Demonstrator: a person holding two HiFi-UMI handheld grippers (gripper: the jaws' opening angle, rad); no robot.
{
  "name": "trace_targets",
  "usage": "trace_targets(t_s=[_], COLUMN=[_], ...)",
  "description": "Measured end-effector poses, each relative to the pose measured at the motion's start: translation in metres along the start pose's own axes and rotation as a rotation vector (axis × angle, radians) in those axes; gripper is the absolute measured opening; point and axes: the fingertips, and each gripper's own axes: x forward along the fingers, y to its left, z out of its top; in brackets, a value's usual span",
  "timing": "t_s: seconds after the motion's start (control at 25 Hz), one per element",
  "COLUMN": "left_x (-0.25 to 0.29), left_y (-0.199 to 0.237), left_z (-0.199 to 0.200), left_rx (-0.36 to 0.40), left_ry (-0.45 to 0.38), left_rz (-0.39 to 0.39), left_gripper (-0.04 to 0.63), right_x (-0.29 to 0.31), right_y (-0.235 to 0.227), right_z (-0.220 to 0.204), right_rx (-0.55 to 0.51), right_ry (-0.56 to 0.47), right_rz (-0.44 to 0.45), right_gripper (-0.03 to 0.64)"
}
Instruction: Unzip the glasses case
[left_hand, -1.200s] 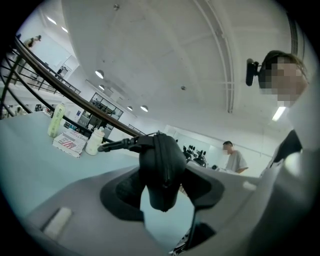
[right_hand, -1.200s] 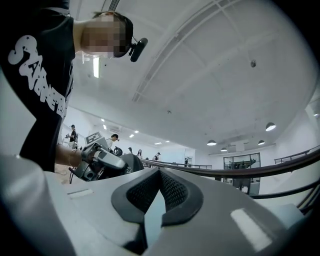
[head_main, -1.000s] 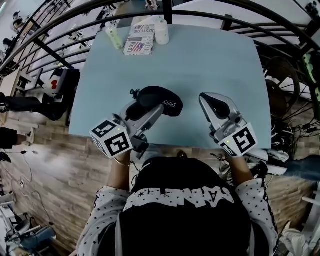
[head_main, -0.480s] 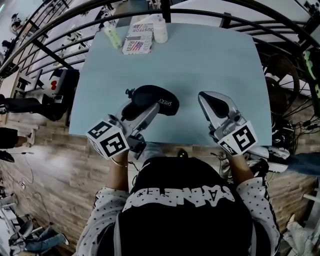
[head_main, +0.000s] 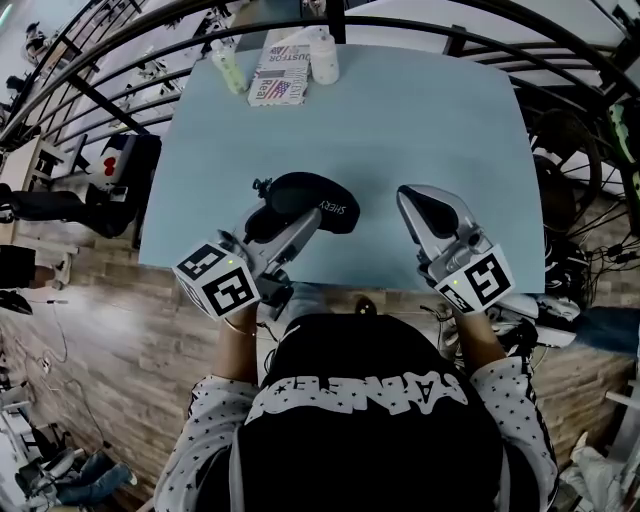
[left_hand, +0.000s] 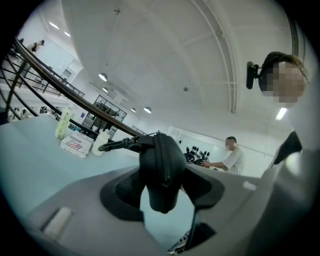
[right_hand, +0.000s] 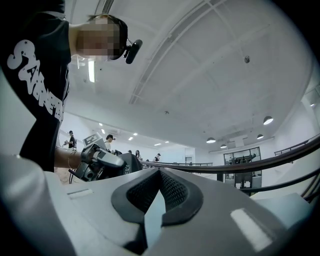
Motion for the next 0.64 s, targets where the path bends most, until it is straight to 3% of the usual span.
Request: trace_targets(t_s=[0.64], left_x=[-0.0011], left_y=[-0.0004], left_z=[0.0015], left_rx=[-0.002], left_ry=[-0.006], left_rz=[0.008], left_gripper=[0.0], right_x=[0.0015], right_y=[0.0004], right_z=[-0.0022], right_rx=[0.001], right_ry=[0.003], right_rz=[0.015], right_gripper=[0.003])
